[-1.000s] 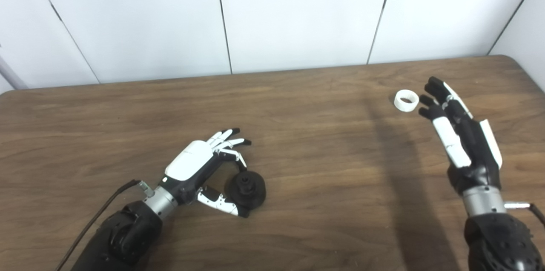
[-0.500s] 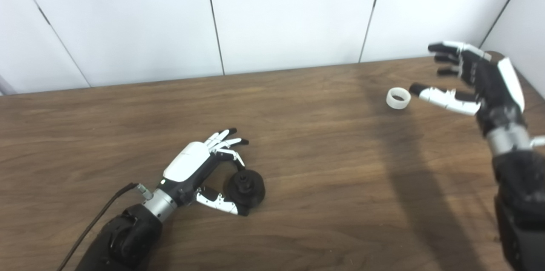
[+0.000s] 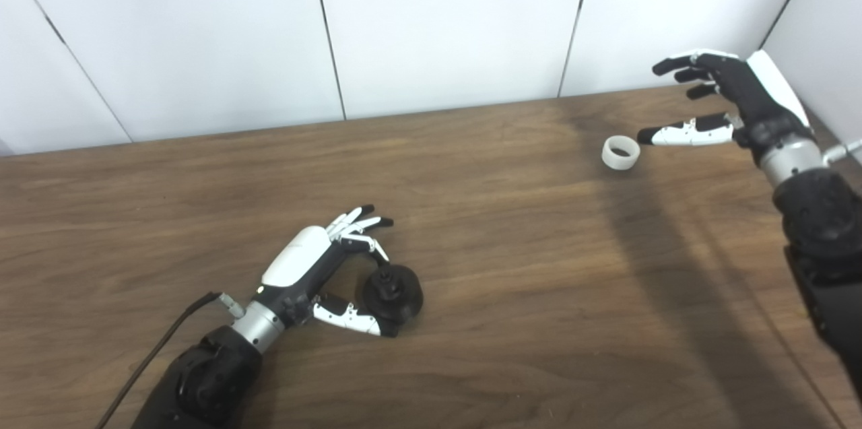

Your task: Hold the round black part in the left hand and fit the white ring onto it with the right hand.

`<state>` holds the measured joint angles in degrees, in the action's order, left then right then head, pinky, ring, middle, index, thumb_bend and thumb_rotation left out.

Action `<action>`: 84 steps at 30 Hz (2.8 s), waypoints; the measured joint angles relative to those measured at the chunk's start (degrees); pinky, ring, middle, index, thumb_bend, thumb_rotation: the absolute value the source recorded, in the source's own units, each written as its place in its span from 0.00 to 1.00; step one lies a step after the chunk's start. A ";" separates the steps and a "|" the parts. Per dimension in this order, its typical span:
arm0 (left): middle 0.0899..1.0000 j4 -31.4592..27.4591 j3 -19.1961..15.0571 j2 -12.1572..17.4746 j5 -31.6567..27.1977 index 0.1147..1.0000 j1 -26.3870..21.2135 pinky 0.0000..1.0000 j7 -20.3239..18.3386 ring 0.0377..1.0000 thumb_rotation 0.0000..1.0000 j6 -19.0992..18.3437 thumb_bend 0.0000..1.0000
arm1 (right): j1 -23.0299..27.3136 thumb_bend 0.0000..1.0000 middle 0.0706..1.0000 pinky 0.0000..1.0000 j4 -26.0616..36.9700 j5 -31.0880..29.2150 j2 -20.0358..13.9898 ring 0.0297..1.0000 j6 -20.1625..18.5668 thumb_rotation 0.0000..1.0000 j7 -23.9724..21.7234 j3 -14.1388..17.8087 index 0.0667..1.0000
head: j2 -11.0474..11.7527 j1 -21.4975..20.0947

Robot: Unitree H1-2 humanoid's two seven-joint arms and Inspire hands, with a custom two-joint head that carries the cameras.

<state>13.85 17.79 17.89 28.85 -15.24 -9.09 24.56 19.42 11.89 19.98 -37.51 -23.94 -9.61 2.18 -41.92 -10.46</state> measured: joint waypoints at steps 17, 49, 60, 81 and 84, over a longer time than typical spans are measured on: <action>0.89 -0.03 -0.30 0.20 -1.01 0.42 0.01 1.00 -0.91 1.00 0.05 0.25 0.52 | 8.97 0.88 0.87 0.80 -8.86 6.60 -5.87 0.92 4.32 0.18 -13.28 -12.21 0.72 | 0.44 -1.76; 0.88 -0.63 -0.14 1.40 -2.12 0.42 0.55 1.00 -1.15 1.00 0.05 0.91 0.52 | 13.19 0.87 0.90 0.82 -22.88 16.20 -3.16 0.94 9.58 0.12 -14.20 -17.42 0.72 | 2.11 -3.08; 0.88 -1.87 -0.16 1.60 -2.18 0.42 1.44 1.00 -1.54 1.00 0.05 0.86 0.52 | 13.17 0.83 0.88 0.81 -24.75 16.24 -3.13 0.93 11.04 0.11 -12.79 -16.70 0.71 | 2.28 -2.99; 0.89 -4.22 -0.92 1.89 -2.34 0.42 3.07 1.00 -3.31 1.00 0.05 0.69 0.52 | 12.38 0.80 0.89 0.83 -26.21 16.47 -2.78 0.94 10.76 0.10 -12.44 -16.57 0.72 | 1.67 -2.55; 0.88 -4.33 -1.06 1.93 -2.47 0.42 3.20 1.00 -3.44 1.00 0.05 0.70 0.52 | 11.99 0.80 0.88 0.82 -26.45 16.47 -2.61 0.93 10.72 0.10 -12.39 -16.55 0.72 | 1.58 -2.55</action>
<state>9.52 16.73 19.82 26.39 -12.04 -12.53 25.26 31.41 -14.56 36.45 -40.11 -13.23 -22.00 -14.37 -40.34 -13.01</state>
